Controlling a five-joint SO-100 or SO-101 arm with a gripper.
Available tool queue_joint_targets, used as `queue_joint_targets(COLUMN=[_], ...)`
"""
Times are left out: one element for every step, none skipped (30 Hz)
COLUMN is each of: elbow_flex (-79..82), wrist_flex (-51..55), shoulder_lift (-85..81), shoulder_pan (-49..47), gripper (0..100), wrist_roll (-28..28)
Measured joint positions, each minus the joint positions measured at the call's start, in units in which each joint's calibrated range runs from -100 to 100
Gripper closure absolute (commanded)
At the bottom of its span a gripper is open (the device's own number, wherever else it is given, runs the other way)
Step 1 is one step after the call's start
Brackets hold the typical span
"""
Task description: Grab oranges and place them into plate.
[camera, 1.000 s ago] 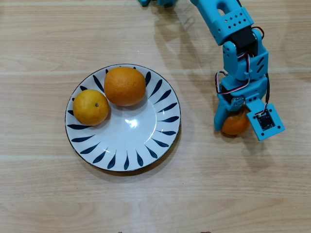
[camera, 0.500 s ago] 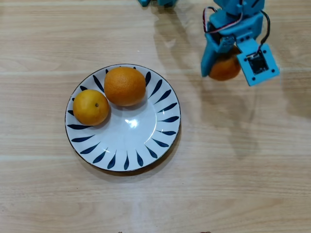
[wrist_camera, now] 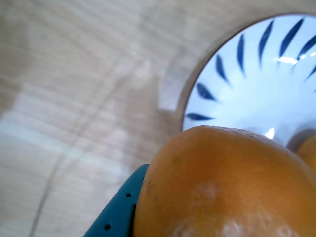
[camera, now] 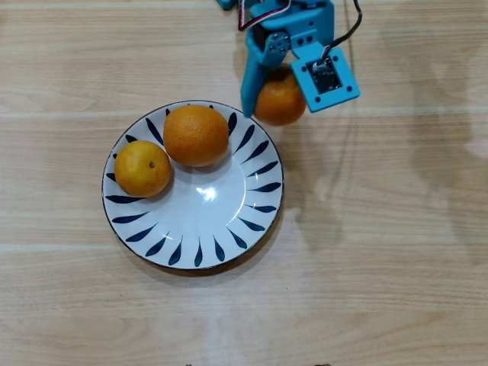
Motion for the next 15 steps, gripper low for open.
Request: queue_joint_targets(elbow_flex=[1.6, 3.2, 4.5, 5.7, 6.8, 7.5, 8.1, 8.7, 8.9, 8.9, 8.9, 8.9, 8.9, 8.9, 8.9], wrist_flex=[-3.6, -7.1, -10.6, -13.8, -17.0, -20.2, -23.4, -26.4, -29.3, -32.0, -34.6, -37.0, -38.8, -40.1, -41.0], shoulder_lift=[0.0, 0.0, 0.0, 0.1, 0.3, 1.1, 2.3, 3.8, 5.7, 7.7, 9.7, 11.6, 13.4, 15.0, 16.3], shoulder_pan=[1.2, 2.3, 3.3, 4.2, 5.0, 5.7, 6.2, 6.5, 6.7, 6.8, 6.9, 6.9, 6.9, 6.9, 6.9], gripper=[72, 72, 72, 72, 72, 72, 72, 72, 72, 72, 72, 72, 72, 72, 72], wrist_roll=[1.0, 1.9, 2.5, 2.8, 3.0, 3.1, 3.1, 3.1, 3.2, 3.2, 3.2, 3.2, 3.2, 3.2, 3.2])
